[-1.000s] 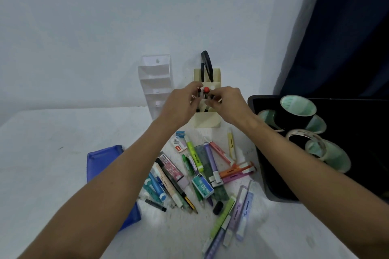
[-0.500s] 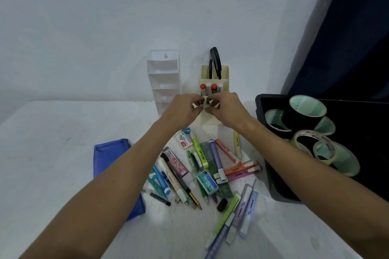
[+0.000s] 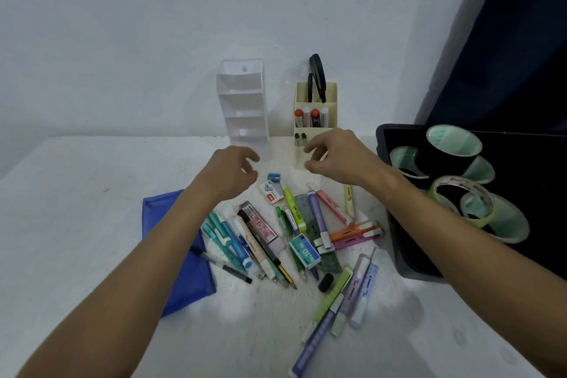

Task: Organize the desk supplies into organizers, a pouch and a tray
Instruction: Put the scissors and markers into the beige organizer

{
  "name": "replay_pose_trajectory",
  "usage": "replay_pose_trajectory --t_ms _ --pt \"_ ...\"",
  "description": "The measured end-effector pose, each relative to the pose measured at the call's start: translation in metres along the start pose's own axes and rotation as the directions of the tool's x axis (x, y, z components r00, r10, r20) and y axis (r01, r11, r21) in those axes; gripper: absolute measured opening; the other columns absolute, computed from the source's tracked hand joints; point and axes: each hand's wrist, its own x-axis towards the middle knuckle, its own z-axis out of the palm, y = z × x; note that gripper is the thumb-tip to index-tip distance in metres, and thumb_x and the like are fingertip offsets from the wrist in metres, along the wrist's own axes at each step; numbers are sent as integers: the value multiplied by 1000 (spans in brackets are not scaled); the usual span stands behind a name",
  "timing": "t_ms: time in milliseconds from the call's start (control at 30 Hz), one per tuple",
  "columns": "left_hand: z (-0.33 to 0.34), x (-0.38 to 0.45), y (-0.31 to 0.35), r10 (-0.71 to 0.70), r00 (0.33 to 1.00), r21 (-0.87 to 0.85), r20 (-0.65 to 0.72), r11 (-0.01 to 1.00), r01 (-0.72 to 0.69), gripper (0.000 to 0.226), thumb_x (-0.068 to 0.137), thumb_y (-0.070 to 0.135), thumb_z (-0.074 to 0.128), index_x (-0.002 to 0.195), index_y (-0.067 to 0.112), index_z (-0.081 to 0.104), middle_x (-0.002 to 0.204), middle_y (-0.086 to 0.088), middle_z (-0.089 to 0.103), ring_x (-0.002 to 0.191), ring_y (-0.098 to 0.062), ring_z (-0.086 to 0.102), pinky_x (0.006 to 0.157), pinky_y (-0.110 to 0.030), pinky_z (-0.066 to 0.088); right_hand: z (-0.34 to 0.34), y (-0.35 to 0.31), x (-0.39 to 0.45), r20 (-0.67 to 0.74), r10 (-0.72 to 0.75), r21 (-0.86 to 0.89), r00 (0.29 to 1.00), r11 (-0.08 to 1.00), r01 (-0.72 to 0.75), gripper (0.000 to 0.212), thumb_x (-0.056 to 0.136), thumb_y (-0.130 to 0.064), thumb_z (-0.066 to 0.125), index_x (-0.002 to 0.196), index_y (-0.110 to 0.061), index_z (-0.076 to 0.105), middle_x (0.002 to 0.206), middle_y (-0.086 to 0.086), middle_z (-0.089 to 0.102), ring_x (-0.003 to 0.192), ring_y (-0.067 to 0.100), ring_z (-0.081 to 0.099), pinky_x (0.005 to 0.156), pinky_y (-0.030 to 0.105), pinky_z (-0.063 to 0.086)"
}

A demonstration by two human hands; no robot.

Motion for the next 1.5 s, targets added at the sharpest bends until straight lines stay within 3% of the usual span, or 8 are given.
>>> replay_pose_trajectory --t_ms 267,667,800,933,1067,1233,1367,1500 --pt "7 -29 -14 -283 896 335 342 928 165 63 80 62 60 113 8 63 116 -9 63 102 -22 58 78 -29 43 51 -28 -4 416 -78 -204 906 963 177 31 82 -30 72 112 -19 69 108 -2 63 86 10 56 78 24 46" --pt "23 -27 -19 -373 898 -61 232 916 396 62 69 30 81 123 11 57 104 -4 63 89 -16 58 68 -25 43 77 -48 -6 518 -119 -187 847 951 248 20 83 -27 70 100 -18 73 97 0 70 87 15 63 64 21 42" --pt "15 -27 -24 -433 880 -378 198 794 476 50 72 14 77 116 6 53 90 -12 67 70 -17 63 53 -25 44 81 -50 -6 514 -124 -169 849 955 242 19 82 -25 69 97 -14 74 95 3 72 86 16 65 66 24 49" --pt "-18 -36 -42 -489 872 -662 -24 661 352 38 79 0 62 114 7 47 83 -18 62 62 -25 62 63 -38 56 88 -63 -10 509 -176 -97 842 961 259 20 81 -26 70 93 -12 74 92 2 72 80 14 64 71 28 53" --pt "-45 -60 -67 -506 830 -652 -236 716 251 35 81 0 58 113 13 52 81 -16 60 68 -25 62 64 -38 60 107 -83 -19 544 -230 -37 807 954 297 16 79 -22 72 88 -9 73 88 4 72 74 13 62 67 25 51" --pt "-44 -92 -93 -543 803 -640 -247 714 286 40 81 3 58 119 18 56 82 -14 61 72 -27 65 71 -39 60 132 -96 -35 631 -252 -192 734 866 462 31 77 -32 74 77 -4 62 69 6 56 63 21 55 55 27 48" --pt "-36 -103 -96 -572 783 -660 -244 690 298 43 81 3 58 122 18 58 83 -11 62 69 -22 65 69 -34 60 136 -101 -42 606 -266 -227 750 846 483 31 78 -26 73 77 -13 44 65 -2 40 61 17 47 50 23 36" --pt "-34 -106 -93 -559 786 -693 -266 677 247 41 82 3 56 120 18 61 83 -12 64 70 -22 65 70 -34 60 135 -100 -36 564 -187 -188 804 919 345 23 78 -21 68 87 -2 60 68 2 54 62 20 57 54 26 48"
